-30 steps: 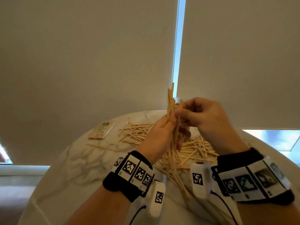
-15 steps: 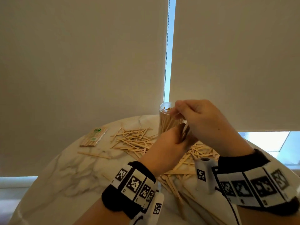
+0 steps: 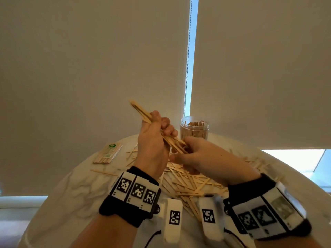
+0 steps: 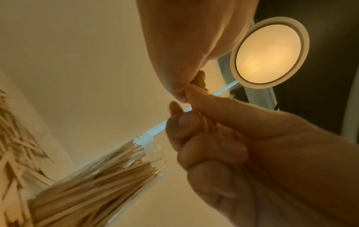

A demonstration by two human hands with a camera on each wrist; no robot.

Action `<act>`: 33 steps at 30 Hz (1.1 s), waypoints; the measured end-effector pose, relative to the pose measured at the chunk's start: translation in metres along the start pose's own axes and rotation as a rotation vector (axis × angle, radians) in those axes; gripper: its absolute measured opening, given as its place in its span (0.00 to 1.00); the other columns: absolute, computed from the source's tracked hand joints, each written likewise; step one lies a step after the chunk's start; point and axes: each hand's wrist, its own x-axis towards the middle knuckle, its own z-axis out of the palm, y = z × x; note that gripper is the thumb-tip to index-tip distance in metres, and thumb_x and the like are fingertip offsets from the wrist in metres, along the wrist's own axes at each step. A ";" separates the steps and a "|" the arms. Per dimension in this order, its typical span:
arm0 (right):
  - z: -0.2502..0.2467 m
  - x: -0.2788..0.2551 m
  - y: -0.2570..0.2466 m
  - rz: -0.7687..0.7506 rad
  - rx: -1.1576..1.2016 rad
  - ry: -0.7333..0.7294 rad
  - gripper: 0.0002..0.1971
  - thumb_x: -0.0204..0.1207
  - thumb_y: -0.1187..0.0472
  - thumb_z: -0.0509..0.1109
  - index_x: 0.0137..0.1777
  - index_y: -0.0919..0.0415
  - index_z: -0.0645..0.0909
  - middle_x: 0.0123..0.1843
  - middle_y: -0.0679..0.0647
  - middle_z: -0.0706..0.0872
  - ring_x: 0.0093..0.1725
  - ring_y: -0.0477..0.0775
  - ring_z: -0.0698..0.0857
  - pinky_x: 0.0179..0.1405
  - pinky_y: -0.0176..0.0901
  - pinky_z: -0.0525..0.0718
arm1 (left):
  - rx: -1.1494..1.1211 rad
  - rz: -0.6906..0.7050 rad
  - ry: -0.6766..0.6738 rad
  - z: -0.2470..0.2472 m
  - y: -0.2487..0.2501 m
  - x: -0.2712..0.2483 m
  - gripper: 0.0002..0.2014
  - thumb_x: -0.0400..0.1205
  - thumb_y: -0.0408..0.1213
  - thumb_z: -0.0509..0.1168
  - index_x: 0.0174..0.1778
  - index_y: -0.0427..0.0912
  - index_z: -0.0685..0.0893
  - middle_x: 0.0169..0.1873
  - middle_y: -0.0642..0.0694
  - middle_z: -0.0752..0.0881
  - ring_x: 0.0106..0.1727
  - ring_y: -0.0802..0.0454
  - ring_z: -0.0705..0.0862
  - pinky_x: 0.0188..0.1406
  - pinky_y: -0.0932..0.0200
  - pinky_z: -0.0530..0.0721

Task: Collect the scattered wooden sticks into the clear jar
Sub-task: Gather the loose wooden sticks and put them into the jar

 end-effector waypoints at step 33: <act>0.000 0.007 0.015 -0.054 -0.635 0.239 0.16 0.81 0.44 0.67 0.37 0.51 0.83 0.29 0.49 0.83 0.27 0.44 0.82 0.28 0.37 0.76 | 0.443 -0.099 -0.103 -0.004 0.001 -0.006 0.20 0.93 0.45 0.52 0.54 0.37 0.87 0.47 0.40 0.94 0.49 0.45 0.93 0.47 0.53 0.88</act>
